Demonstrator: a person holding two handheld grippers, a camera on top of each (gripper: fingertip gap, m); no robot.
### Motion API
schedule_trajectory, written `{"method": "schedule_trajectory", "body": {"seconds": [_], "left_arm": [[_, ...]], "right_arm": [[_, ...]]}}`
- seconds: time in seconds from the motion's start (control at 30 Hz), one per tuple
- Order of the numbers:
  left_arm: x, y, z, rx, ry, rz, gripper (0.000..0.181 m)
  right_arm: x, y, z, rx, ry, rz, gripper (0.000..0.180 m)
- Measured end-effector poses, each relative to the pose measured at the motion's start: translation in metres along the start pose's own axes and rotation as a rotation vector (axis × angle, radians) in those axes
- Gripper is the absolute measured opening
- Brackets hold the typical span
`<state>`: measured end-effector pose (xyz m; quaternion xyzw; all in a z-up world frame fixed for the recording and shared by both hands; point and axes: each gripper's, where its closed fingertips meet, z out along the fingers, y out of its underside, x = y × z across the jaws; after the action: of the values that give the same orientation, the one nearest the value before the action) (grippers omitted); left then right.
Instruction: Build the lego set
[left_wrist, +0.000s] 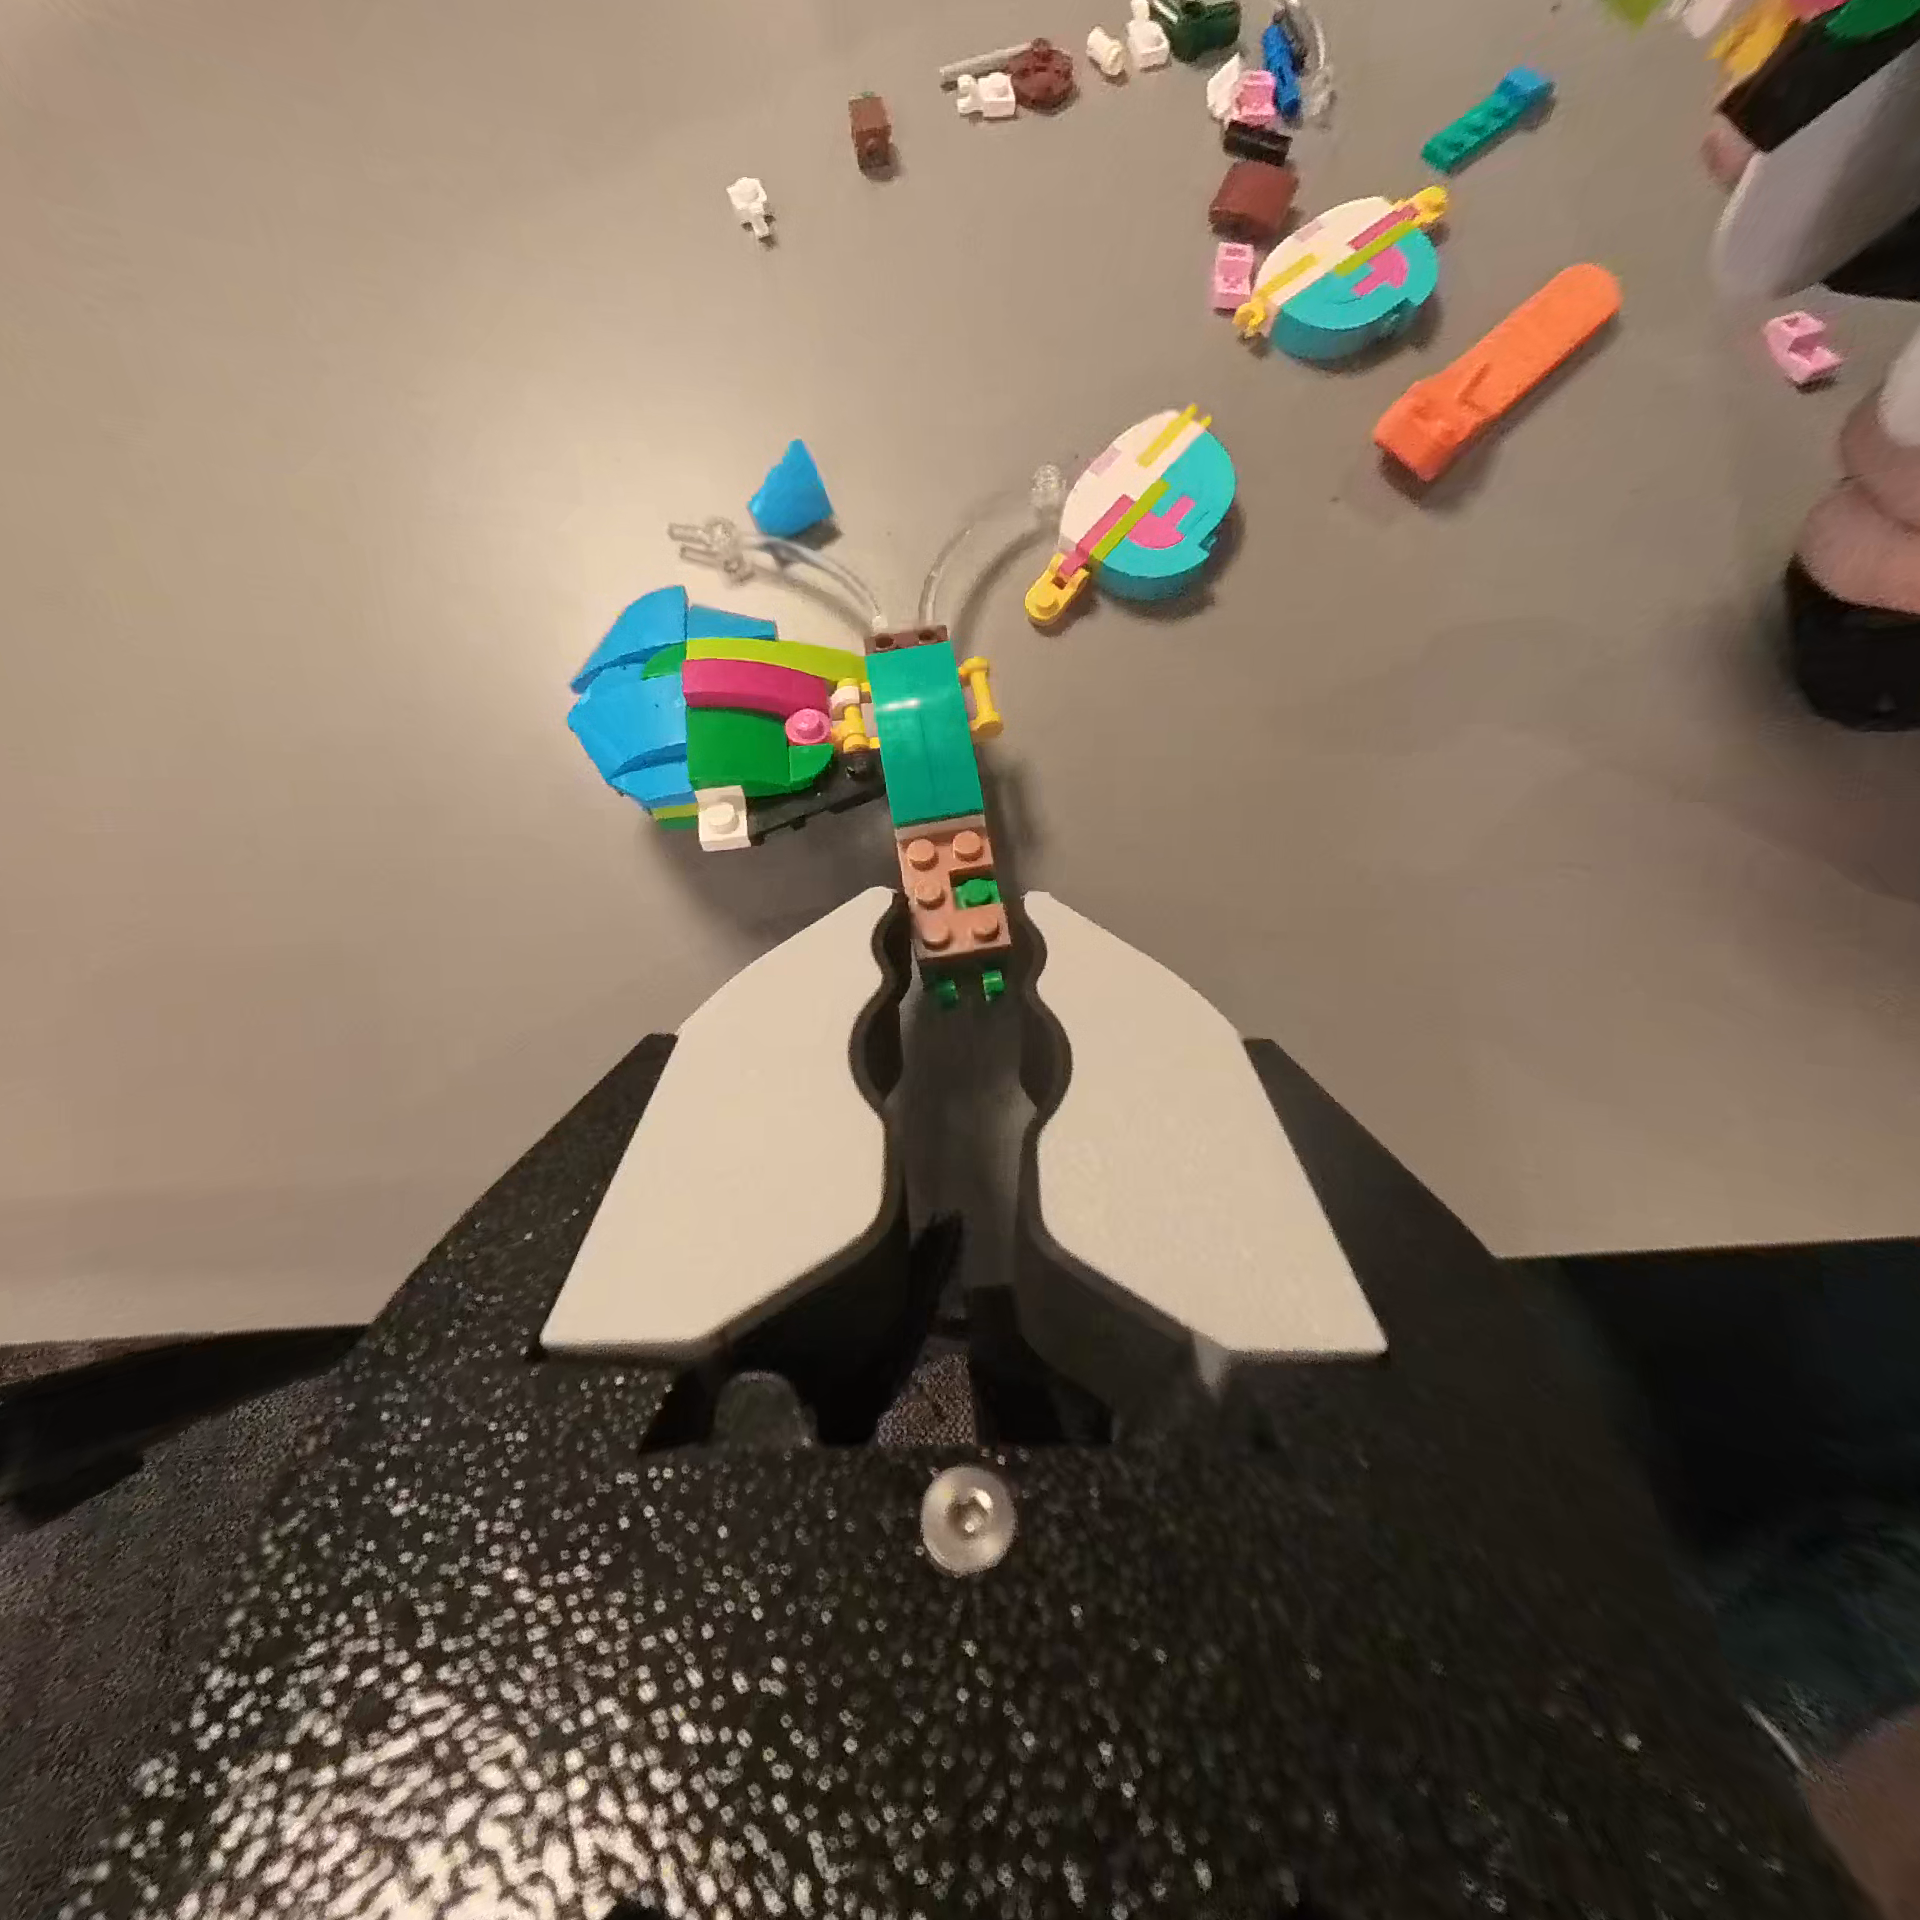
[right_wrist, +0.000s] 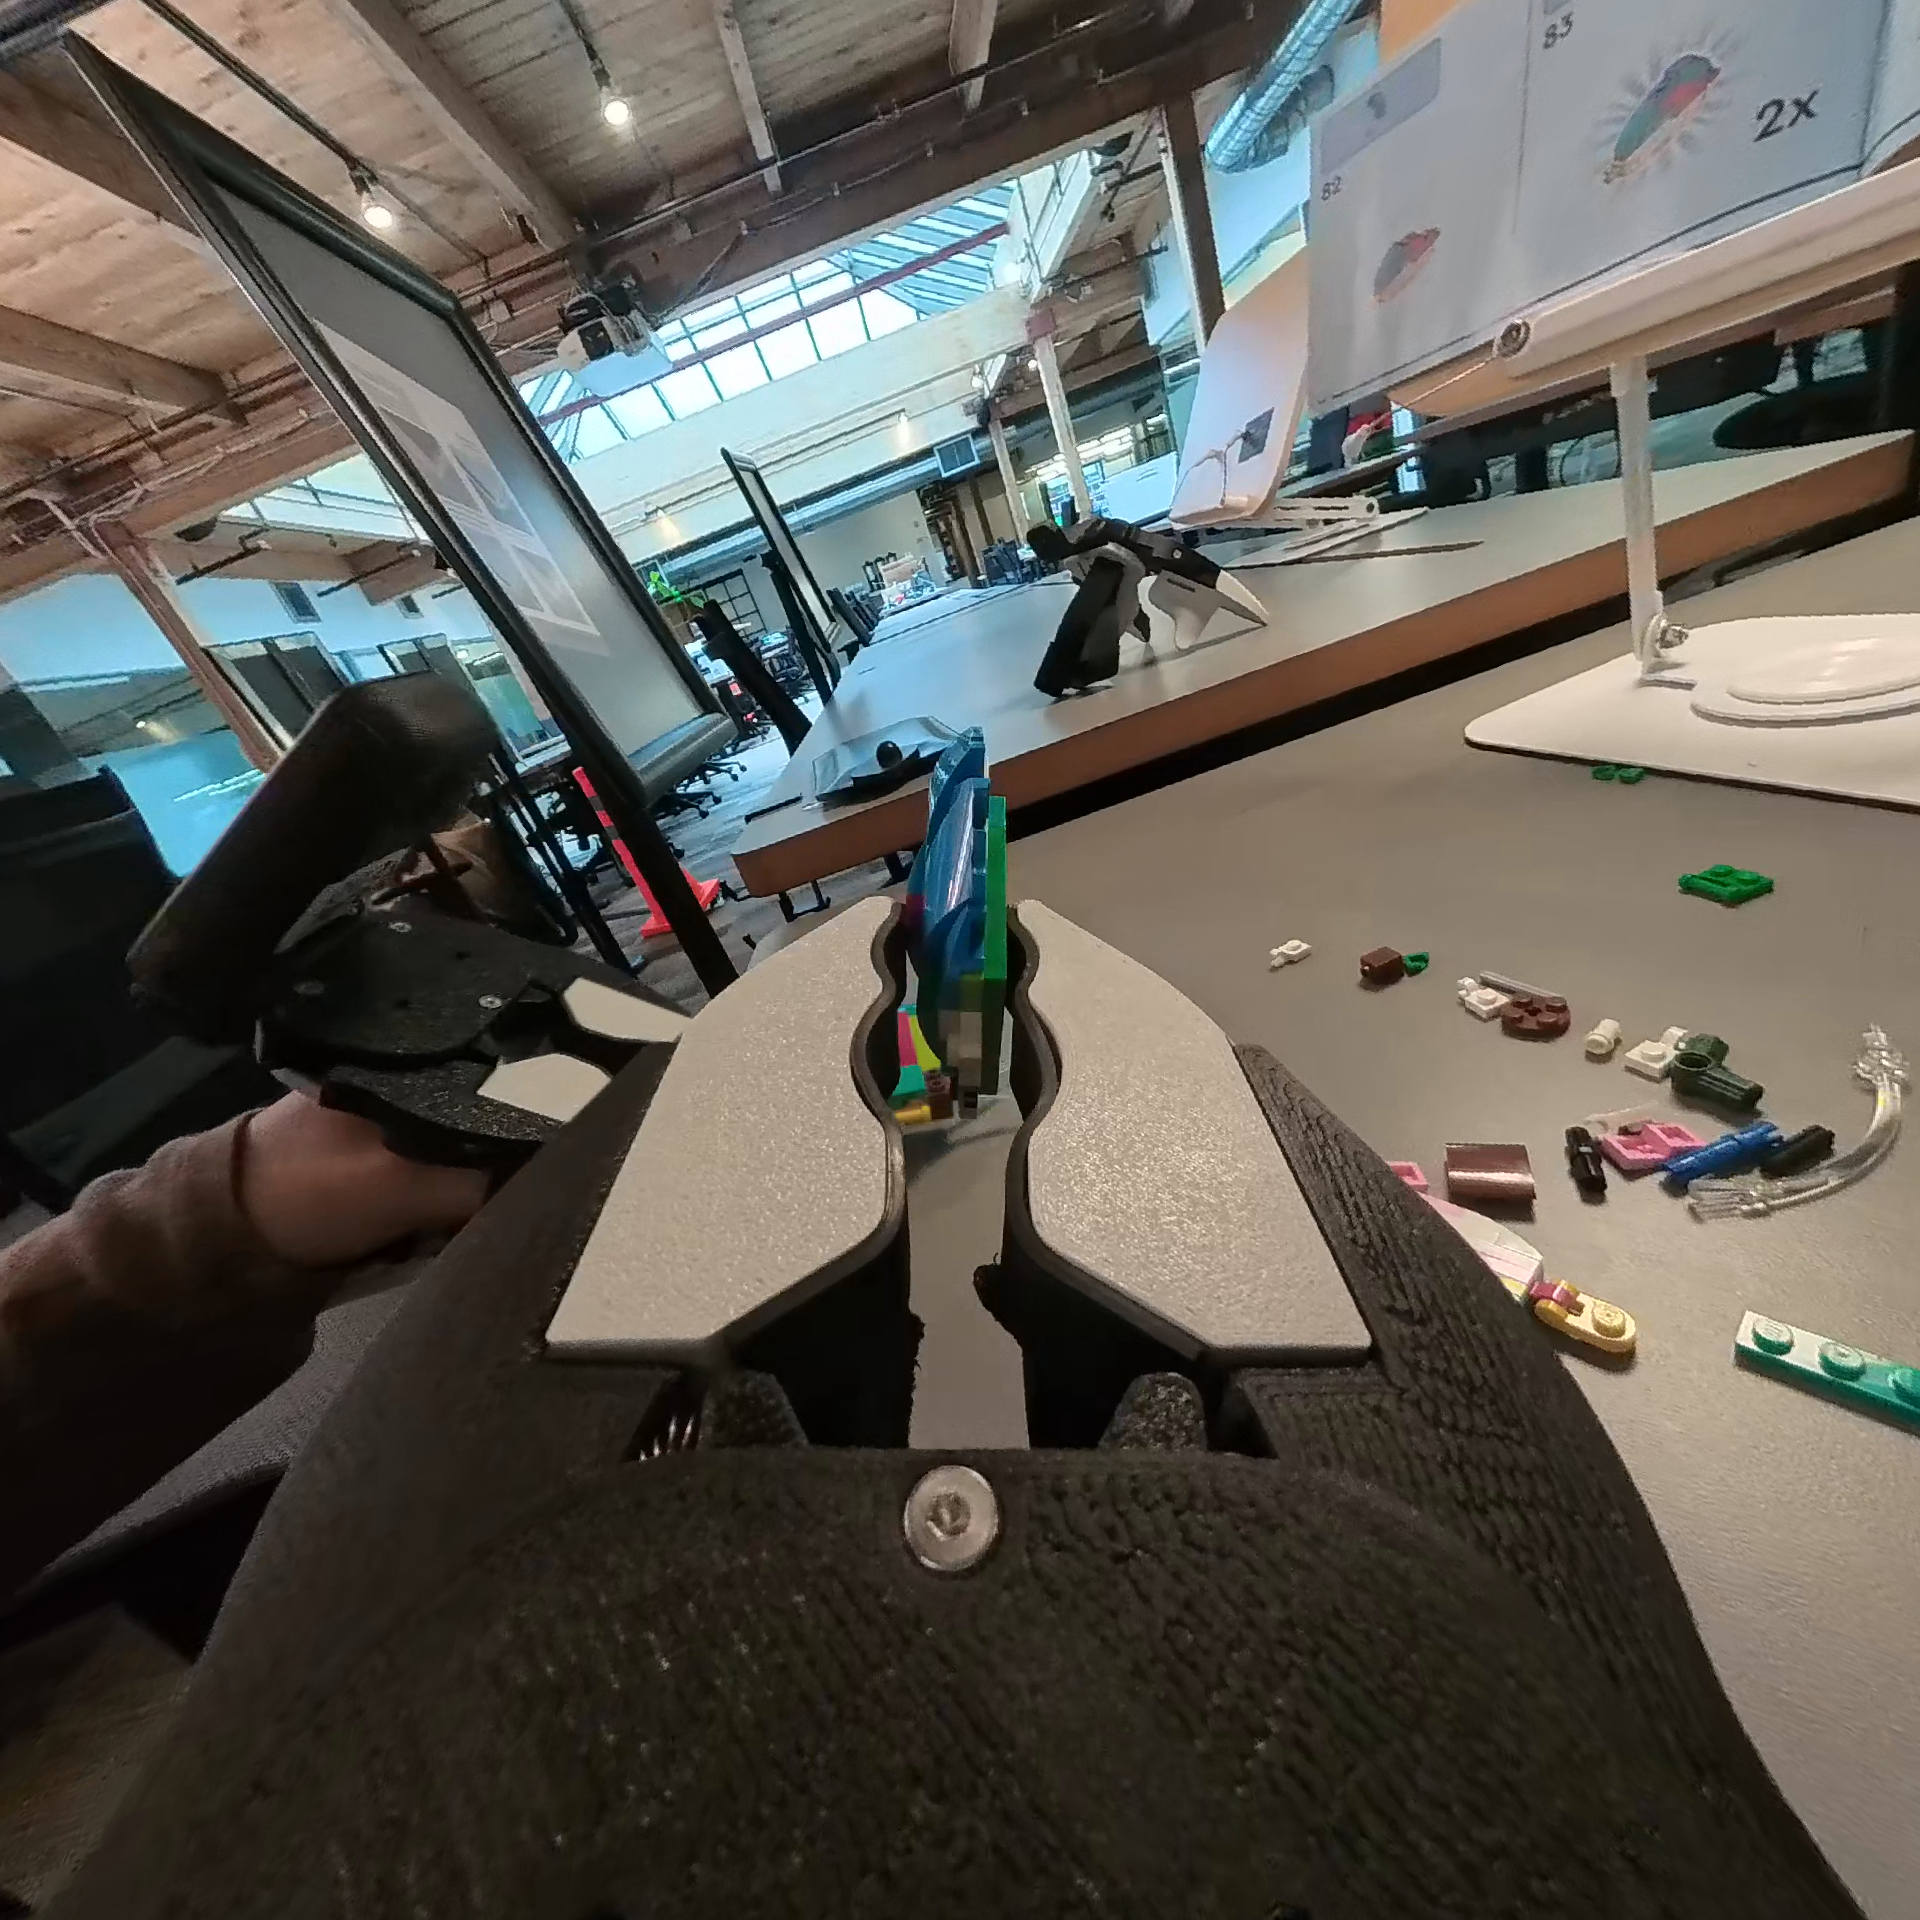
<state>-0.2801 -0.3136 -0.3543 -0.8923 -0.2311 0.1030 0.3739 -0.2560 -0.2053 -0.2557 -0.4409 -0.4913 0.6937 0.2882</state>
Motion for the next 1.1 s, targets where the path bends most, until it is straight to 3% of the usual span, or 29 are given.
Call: {"method": "schedule_trajectory", "body": {"seconds": [0.03, 0.27, 0.5, 0.57, 0.6, 0.7, 0.87, 0.97, 1.1], "left_arm": [[-0.001, 0.001, -0.001, 0.000, -0.011, -0.002, 0.017], [-0.021, 0.009, 0.001, 0.003, -0.107, -0.059, 0.017], [-0.001, 0.010, 0.005, -0.007, -0.033, -0.101, 0.044], [-0.004, 0.011, 0.001, -0.026, -0.068, -0.081, 0.060], [-0.008, 0.009, -0.004, -0.013, -0.113, -0.049, 0.060], [-0.010, -0.019, -0.027, 0.147, -0.213, 0.085, 0.059], [0.025, -0.066, -0.044, 0.425, -0.212, 0.305, 0.079], [0.058, -0.078, -0.045, 0.534, -0.038, 0.321, 0.076], [0.079, -0.096, -0.060, 0.709, 0.261, 0.103, 0.066]], "right_arm": [[0.000, 0.000, 0.000, -0.001, 0.000, -0.002, 0.015], [-0.002, 0.002, 0.001, -0.009, -0.003, -0.015, 0.015], [-0.005, 0.004, 0.002, -0.017, -0.016, -0.017, 0.015], [-0.008, 0.003, 0.002, -0.014, -0.032, -0.013, 0.015], [-0.009, 0.003, 0.003, -0.013, -0.044, -0.009, 0.015], [-0.018, 0.002, 0.004, -0.010, -0.110, 0.034, 0.016], [-0.032, 0.003, 0.005, -0.007, -0.255, 0.192, 0.015], [-0.044, -0.005, 0.001, 0.030, -0.383, 0.295, 0.016], [-0.053, -0.015, -0.005, 0.077, -0.472, 0.341, 0.015]]}}
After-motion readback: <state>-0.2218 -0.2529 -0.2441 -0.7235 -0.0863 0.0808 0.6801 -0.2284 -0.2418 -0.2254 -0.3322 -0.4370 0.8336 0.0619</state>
